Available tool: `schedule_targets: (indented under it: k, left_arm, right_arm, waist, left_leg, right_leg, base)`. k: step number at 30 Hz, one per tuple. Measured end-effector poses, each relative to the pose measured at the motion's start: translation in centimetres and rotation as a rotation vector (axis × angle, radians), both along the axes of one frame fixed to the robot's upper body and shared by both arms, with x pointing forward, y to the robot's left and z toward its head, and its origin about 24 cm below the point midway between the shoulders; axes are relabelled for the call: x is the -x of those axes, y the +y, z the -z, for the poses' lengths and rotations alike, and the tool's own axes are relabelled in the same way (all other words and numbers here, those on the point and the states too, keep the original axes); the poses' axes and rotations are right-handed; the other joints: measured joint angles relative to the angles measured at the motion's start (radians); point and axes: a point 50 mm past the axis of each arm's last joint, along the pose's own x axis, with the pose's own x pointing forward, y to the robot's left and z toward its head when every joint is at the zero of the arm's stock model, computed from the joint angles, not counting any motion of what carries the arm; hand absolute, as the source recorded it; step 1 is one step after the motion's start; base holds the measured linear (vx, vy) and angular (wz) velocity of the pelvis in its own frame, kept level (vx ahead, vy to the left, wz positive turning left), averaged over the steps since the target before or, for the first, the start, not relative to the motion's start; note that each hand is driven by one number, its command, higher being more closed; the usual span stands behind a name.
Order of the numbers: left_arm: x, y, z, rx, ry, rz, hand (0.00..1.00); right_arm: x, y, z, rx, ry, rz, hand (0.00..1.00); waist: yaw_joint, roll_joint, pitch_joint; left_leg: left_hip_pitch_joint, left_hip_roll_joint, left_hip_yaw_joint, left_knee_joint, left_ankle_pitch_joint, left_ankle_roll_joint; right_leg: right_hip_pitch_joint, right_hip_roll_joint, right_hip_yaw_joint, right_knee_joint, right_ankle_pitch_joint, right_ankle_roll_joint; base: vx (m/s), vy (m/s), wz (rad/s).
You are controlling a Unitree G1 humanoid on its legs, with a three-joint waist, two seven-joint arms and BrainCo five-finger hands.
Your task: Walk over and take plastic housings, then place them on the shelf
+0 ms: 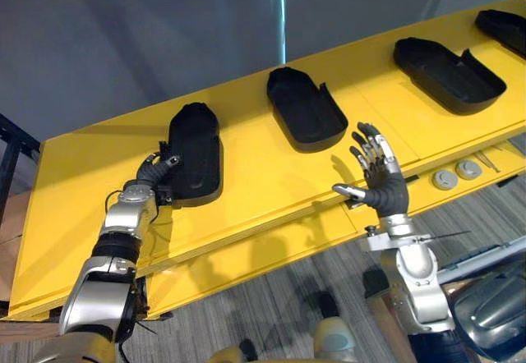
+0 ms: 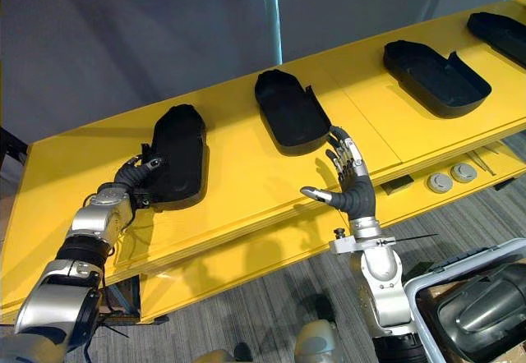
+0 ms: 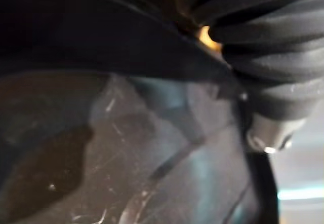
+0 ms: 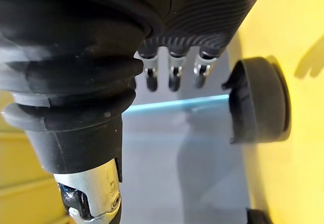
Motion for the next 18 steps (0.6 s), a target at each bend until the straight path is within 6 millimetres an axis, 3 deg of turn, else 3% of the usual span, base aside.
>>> schedule_targets:
  k: [7,11,18]
  left_arm:
    - [0.0,-0.1,0.1,0.05,-0.043,-0.113,0.0]
    - [0.2,-0.1,0.4,0.243,-0.108,-0.222,0.0]
    - [0.6,-0.5,0.8,0.425,-0.176,-0.319,0.0]
  right_arm:
    - [0.0,0.1,0.0,0.0,0.002,-0.003,0.0]
    - [0.1,0.3,0.3,0.0,0.013,-0.011,0.0]
    - [0.0,1.0,1.1,0.015,0.044,-0.019,0.0]
  waist:
    - [-0.001,-0.001,-0.001]
    - [-0.001,-0.002,-0.001]
    - [0.001,-0.011,-0.006]
  left_leg:
    - [0.005,0.003,0.002,-0.005,0.003,-0.001]
    - [0.007,0.003,0.002,-0.005,0.003,-0.001]
    - [0.015,0.003,0.001,-0.007,0.003,-0.001]
  right_leg:
    - [0.001,0.003,0.0,-0.003,0.001,-0.001]
    - [0.003,0.003,0.001,-0.002,0.001,-0.001]
    - [0.011,0.003,-0.001,-0.005,0.001,-0.001]
  base:
    - [0.0,0.0,0.0]
    - [0.0,0.0,0.0]
    - [0.0,0.0,0.0]
